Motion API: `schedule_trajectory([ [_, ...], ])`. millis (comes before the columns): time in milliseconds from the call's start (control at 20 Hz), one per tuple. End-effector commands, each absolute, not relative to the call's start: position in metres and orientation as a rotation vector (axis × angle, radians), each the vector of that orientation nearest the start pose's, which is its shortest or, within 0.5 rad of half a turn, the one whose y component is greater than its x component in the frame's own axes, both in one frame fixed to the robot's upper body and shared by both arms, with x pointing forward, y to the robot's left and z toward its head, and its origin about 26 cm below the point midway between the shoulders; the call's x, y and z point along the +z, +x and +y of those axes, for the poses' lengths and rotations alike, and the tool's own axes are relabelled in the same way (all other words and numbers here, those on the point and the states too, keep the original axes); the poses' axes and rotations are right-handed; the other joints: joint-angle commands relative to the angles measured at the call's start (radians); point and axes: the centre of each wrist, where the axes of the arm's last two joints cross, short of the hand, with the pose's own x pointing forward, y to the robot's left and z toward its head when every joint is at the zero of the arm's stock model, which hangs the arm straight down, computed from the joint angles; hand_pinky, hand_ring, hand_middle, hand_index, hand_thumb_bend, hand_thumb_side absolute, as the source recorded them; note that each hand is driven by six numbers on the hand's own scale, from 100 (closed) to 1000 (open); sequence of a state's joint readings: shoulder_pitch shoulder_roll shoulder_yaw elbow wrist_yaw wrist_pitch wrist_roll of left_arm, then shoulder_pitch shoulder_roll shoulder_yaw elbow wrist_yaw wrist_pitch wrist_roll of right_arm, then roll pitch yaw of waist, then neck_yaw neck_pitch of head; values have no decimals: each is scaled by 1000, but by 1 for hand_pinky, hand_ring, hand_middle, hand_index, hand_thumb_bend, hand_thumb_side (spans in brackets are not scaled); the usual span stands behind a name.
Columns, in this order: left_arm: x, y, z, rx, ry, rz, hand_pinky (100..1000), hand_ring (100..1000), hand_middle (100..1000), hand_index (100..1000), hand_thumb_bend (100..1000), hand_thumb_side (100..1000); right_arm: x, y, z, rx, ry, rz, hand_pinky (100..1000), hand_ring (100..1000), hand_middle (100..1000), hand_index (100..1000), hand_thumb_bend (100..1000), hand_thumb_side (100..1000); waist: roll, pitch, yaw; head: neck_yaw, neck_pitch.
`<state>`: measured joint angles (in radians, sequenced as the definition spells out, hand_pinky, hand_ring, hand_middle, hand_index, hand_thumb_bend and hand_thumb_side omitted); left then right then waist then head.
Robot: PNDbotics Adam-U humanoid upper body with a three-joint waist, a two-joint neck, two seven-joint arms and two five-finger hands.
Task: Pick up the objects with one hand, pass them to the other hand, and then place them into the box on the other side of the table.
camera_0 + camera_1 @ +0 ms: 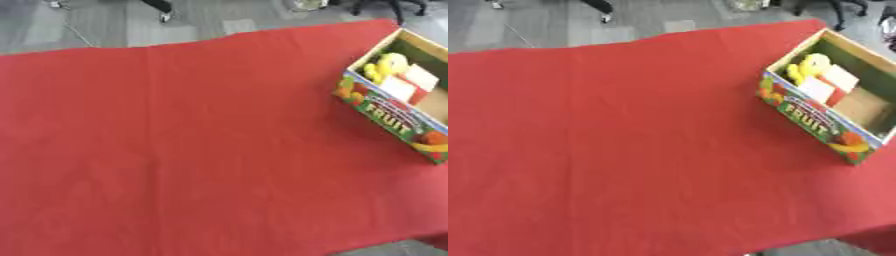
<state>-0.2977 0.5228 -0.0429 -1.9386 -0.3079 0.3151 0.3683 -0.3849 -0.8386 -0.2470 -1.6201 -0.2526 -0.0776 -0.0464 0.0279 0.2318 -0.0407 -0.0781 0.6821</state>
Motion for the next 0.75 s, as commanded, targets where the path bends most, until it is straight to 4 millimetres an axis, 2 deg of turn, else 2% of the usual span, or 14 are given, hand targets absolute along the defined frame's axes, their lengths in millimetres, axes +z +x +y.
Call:
schedule_trajectory([
  [50,210,304,288,-205,954,-2016,713,615,560,870,300,670,296,306,-414,282,-544,-2287,944,1000,868,987,100,170,-6,-22,3,35,5],
  [250,208,304,288,-141,929,-2022,707,608,557,877,263,684,296,297,-395,282,-435,-2354,940,1000,845,977,100,153,-10,-28,8,65,5],
  [400,204,306,287,-73,875,-2023,714,633,586,900,244,712,289,296,-384,298,-300,-2391,940,1000,839,973,100,139,-12,-36,14,97,13],
  [450,203,307,287,-53,853,-2023,714,633,586,900,244,712,285,296,-383,300,-262,-2393,940,1000,839,973,100,139,-12,-38,15,104,16],
  [500,202,308,285,-31,826,-2024,730,665,617,926,238,732,280,298,-382,293,-219,-2384,946,1000,840,997,100,197,-13,-42,19,114,19],
  [750,199,311,285,14,761,-2032,730,665,617,926,238,732,270,302,-386,295,-118,-2360,946,1000,840,997,100,197,-13,-47,25,129,26],
])
